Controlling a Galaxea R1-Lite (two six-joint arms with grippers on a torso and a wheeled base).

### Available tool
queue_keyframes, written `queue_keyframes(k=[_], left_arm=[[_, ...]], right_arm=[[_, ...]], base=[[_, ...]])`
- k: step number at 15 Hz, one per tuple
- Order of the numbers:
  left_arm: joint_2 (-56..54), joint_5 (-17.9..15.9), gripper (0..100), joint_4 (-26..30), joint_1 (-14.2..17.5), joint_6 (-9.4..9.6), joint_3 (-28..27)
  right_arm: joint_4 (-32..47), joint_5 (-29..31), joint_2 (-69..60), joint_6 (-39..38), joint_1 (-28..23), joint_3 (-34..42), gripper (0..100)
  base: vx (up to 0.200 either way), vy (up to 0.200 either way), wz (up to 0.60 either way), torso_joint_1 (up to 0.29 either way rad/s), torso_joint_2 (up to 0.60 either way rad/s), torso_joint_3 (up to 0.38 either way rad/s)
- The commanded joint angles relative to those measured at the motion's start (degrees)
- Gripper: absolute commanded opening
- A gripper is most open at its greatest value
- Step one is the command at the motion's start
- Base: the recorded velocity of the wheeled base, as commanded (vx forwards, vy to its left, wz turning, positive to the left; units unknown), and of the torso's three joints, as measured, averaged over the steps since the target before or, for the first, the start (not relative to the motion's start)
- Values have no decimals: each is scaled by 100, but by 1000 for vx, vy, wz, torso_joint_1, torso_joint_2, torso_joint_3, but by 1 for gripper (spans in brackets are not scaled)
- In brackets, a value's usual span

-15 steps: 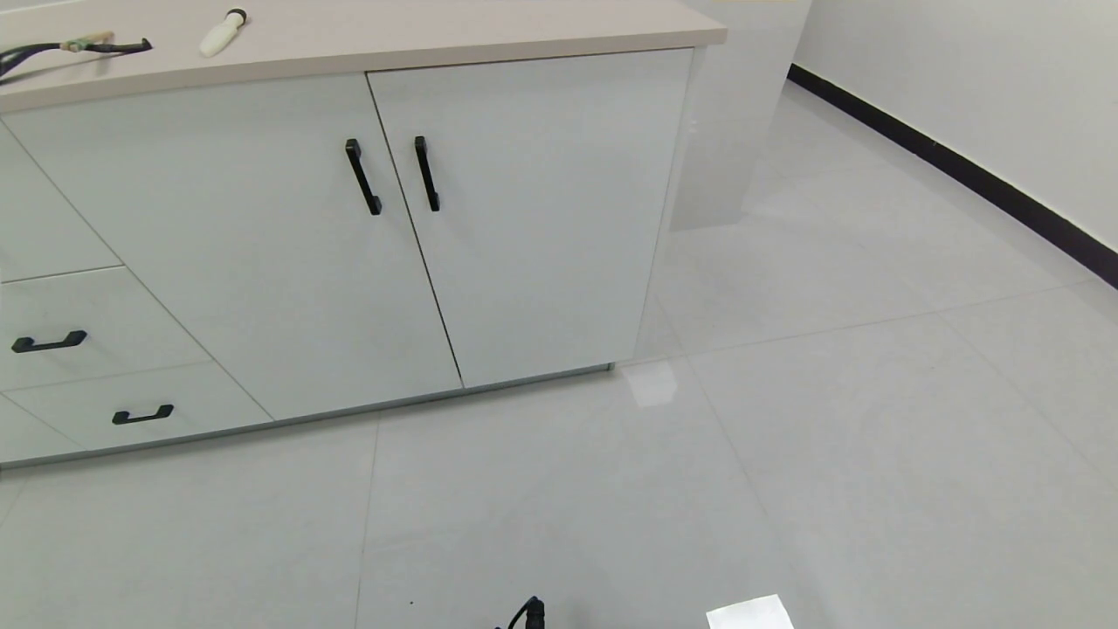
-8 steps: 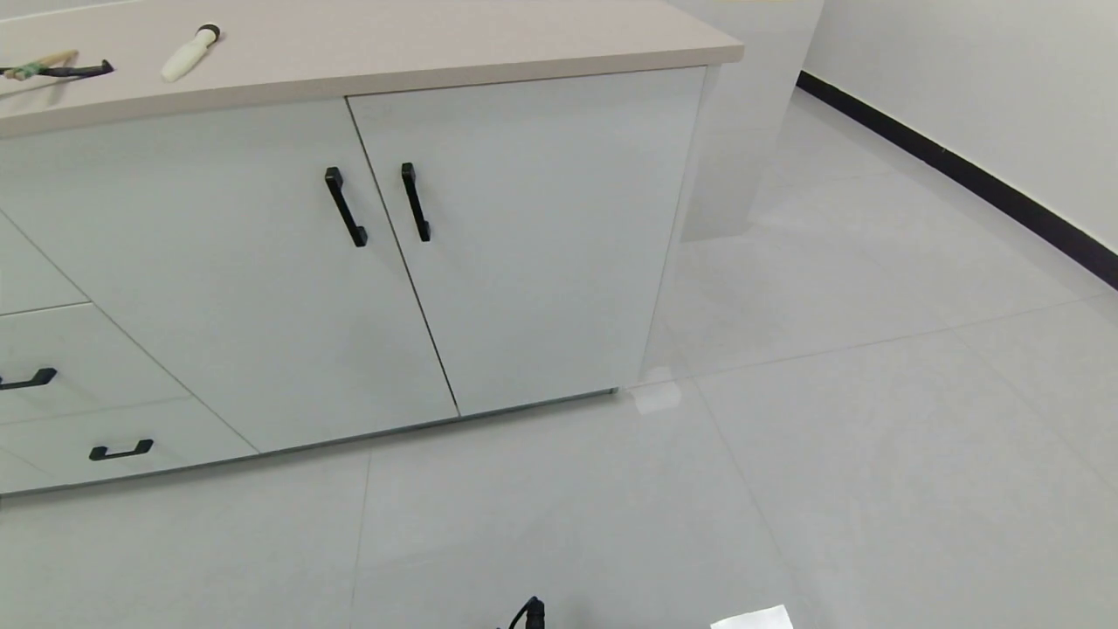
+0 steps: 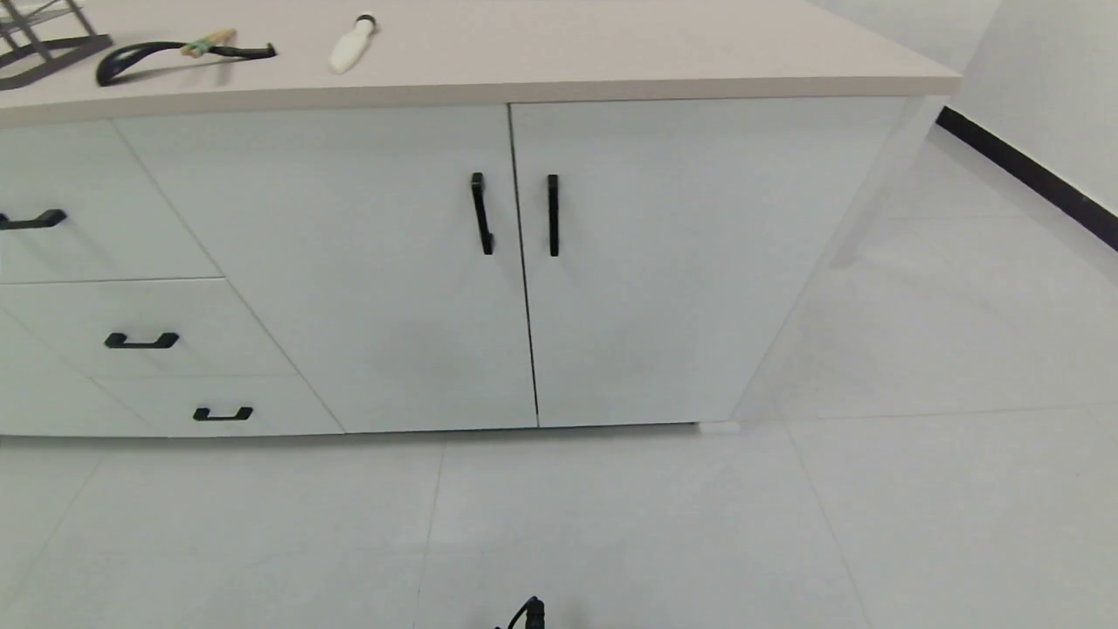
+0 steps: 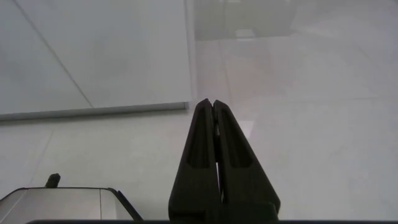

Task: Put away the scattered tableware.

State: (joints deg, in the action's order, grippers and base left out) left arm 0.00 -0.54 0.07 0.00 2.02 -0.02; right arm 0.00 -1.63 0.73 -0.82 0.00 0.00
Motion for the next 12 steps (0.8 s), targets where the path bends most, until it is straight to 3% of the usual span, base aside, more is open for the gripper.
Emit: queue_keyframes(k=[1, 3, 12], left_arm=[[0, 1, 100, 1, 0, -18, 2], [0, 1, 100, 1, 0, -35, 2], [0, 27, 100, 1, 0, -35, 2]], right_arm=[[0, -4, 32, -6, 9, 0, 0], [0, -4, 32, -6, 0, 0, 0], [0, 5, 32, 3, 0, 0, 0]], base=[[0, 0, 0, 0, 0, 0], [0, 0, 0, 0, 0, 0], [0, 200, 0, 2, 3, 2]])
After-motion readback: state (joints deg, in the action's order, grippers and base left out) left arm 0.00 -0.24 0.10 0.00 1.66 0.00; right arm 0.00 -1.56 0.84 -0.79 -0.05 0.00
